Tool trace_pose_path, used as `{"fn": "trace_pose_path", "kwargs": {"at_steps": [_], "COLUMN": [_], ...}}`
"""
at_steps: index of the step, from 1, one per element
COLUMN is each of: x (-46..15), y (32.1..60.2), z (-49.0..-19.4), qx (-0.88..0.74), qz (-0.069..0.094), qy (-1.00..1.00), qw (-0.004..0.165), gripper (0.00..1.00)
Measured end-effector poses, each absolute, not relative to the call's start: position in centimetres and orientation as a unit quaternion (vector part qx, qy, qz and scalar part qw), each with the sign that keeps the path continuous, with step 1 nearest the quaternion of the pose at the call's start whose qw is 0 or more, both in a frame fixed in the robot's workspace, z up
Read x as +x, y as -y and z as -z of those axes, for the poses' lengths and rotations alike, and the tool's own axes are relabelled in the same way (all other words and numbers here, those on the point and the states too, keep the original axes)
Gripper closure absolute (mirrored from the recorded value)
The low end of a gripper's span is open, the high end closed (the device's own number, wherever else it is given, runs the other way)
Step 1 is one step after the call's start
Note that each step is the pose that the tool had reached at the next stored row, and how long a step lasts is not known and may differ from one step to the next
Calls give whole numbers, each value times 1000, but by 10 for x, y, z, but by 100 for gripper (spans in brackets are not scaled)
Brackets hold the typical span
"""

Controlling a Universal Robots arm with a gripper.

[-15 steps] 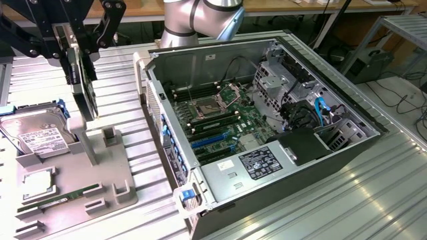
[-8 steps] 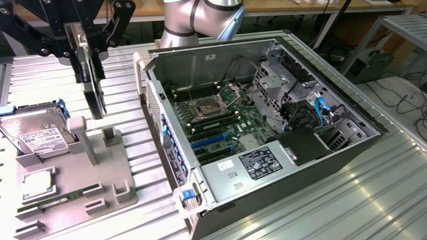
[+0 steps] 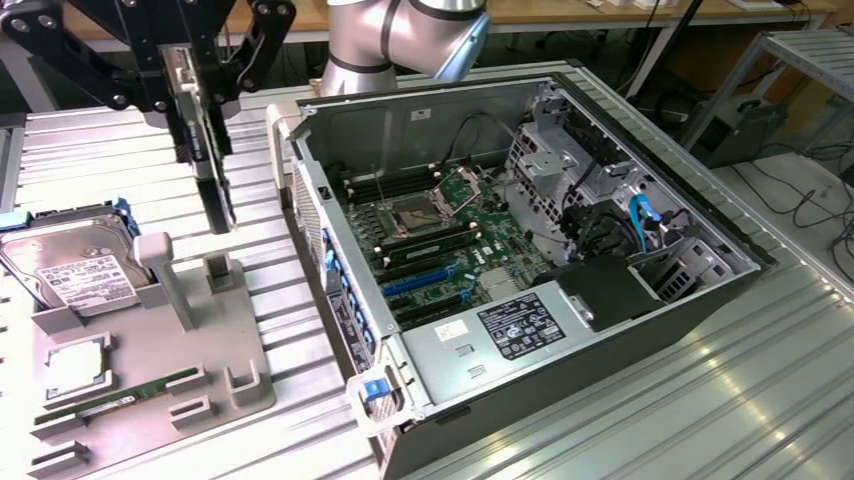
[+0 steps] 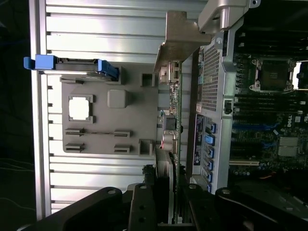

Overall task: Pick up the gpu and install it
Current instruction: 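Pick up the gpu and move the gpu toward the slot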

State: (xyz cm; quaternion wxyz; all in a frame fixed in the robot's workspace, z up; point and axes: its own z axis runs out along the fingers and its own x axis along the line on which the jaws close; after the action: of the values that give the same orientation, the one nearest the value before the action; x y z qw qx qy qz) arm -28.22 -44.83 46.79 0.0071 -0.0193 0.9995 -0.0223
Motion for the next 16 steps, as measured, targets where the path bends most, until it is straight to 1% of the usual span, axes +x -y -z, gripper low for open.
{"fn": "trace_pose_path", "kwargs": {"at_steps": [16], "x": [-257], "y": [448], "z": [-468], "qx": [-19], "qz": [23], "qy": [-1000], "qw": [7], "gripper": [73]}}
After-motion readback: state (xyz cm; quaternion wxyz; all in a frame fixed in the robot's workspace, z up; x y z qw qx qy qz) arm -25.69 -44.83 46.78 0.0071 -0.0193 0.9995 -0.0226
